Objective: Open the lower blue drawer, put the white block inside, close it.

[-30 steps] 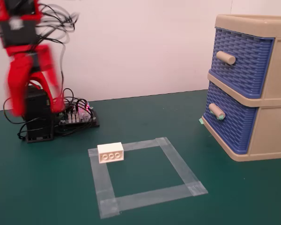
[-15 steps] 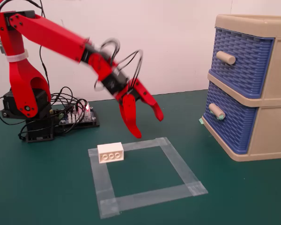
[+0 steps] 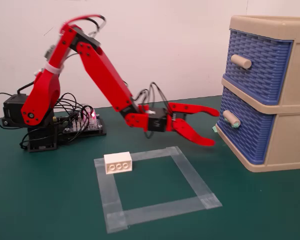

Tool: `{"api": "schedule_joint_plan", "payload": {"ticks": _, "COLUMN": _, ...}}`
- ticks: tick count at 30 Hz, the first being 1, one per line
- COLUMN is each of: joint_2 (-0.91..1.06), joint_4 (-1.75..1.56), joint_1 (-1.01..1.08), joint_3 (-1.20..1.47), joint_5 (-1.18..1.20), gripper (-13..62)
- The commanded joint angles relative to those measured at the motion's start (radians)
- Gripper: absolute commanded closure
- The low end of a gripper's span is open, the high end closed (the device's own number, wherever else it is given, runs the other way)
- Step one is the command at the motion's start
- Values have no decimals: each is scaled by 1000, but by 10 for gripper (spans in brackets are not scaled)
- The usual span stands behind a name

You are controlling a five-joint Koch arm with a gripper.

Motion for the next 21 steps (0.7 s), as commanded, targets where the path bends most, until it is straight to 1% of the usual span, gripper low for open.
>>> {"api": "schedule_joint_plan", "payload": {"ticks": 1, "joint_2": -5, "joint_4": -95, "joint_1": -20, "joint_3": -97, "joint_5": 75, "gripper": 172}}
{"api": "schedule_joint_plan", "payload": {"ticks": 4, "joint_2": -41, "joint_4": -63, "joint_1": -37, "joint_3": -176, "joint_5": 91, "gripper": 173}}
{"api": "schedule_joint_plan", "payload": {"ticks": 7, "joint_2": -52, "joint_4": -28, "joint_1": -54, "joint_3": -232, "joint_5": 163, "gripper": 180}}
{"api": "schedule_joint_plan", "payload": {"ticks": 16, "joint_2": -80, "joint_4": 124, "joint_1": -75, "joint_3": -322, "joint_5": 302, "gripper": 195}}
{"api": "schedule_joint_plan", "payload": {"ticks": 21, "joint_2": -137, "joint_4": 126, "joint_1": -74, "joint_3": -391, "joint_5": 318, "gripper": 265}}
